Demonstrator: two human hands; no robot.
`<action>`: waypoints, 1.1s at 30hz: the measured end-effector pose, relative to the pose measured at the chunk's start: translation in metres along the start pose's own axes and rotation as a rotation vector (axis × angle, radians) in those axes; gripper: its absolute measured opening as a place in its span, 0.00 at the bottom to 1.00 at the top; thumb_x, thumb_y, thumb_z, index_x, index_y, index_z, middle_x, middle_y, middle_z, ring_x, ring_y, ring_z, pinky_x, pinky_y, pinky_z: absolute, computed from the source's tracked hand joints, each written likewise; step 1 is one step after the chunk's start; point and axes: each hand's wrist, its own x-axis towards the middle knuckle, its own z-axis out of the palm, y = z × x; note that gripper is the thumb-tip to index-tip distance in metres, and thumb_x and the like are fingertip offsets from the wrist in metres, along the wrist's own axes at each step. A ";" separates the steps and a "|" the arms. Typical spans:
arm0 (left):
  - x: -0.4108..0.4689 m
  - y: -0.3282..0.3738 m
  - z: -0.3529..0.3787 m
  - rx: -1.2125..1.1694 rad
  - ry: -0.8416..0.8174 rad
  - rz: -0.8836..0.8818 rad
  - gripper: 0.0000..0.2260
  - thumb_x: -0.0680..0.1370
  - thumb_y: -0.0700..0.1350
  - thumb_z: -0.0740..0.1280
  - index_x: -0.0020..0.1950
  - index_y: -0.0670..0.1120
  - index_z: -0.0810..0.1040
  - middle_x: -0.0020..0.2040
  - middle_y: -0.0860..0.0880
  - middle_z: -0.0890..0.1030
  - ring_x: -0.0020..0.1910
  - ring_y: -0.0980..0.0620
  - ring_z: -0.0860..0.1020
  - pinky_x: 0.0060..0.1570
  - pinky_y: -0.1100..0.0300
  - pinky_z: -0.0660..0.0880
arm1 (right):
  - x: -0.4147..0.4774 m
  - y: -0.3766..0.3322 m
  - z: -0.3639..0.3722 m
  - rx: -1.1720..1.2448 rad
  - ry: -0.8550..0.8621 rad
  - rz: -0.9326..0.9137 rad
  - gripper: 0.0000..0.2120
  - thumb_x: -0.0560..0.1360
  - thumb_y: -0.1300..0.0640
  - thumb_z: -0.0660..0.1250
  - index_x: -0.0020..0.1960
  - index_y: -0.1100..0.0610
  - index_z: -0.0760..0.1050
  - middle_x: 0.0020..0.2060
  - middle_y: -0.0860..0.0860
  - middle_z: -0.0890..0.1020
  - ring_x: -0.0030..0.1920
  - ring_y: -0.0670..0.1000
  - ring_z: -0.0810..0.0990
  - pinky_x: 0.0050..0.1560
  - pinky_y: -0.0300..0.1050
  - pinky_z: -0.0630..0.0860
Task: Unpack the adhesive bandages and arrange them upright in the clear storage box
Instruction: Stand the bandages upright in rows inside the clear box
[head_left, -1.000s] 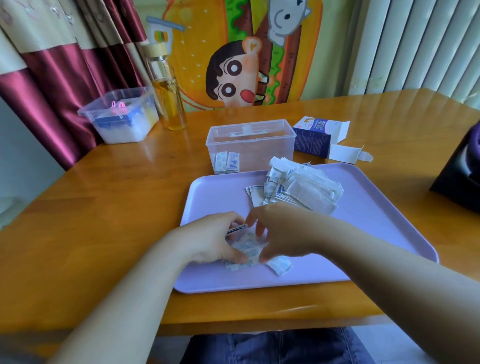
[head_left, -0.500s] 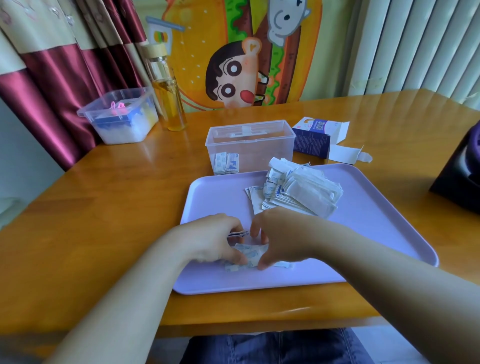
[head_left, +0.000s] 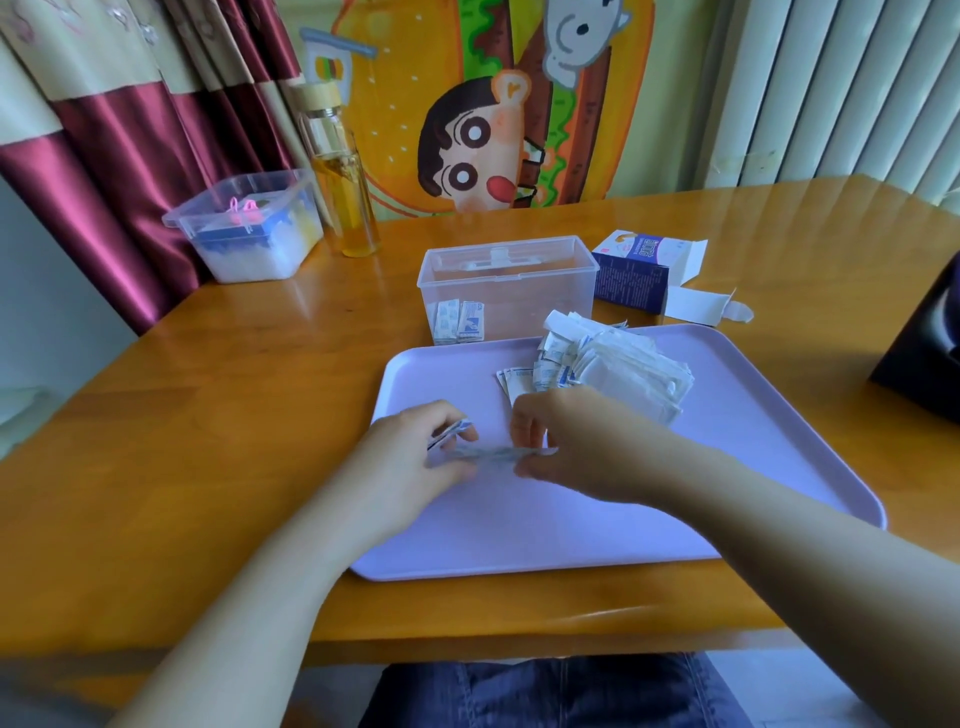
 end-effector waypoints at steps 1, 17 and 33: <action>-0.001 -0.002 0.001 0.019 0.014 0.004 0.08 0.74 0.46 0.70 0.52 0.53 0.76 0.47 0.59 0.76 0.43 0.59 0.74 0.39 0.70 0.68 | -0.002 0.001 0.003 -0.012 0.017 -0.009 0.06 0.73 0.52 0.68 0.44 0.49 0.71 0.41 0.46 0.77 0.43 0.49 0.74 0.44 0.45 0.73; 0.001 0.001 0.015 -0.001 -0.062 -0.013 0.06 0.73 0.48 0.71 0.47 0.50 0.77 0.35 0.53 0.73 0.31 0.59 0.69 0.30 0.71 0.65 | -0.009 0.027 0.012 0.100 0.021 0.080 0.09 0.70 0.52 0.73 0.49 0.52 0.80 0.40 0.47 0.78 0.33 0.41 0.71 0.32 0.30 0.66; 0.002 0.022 0.003 0.254 -0.337 -0.157 0.09 0.76 0.53 0.67 0.42 0.49 0.70 0.37 0.53 0.71 0.32 0.57 0.67 0.30 0.62 0.61 | -0.034 0.027 0.004 0.091 0.040 0.126 0.05 0.72 0.53 0.70 0.48 0.48 0.79 0.42 0.44 0.79 0.33 0.38 0.72 0.34 0.28 0.68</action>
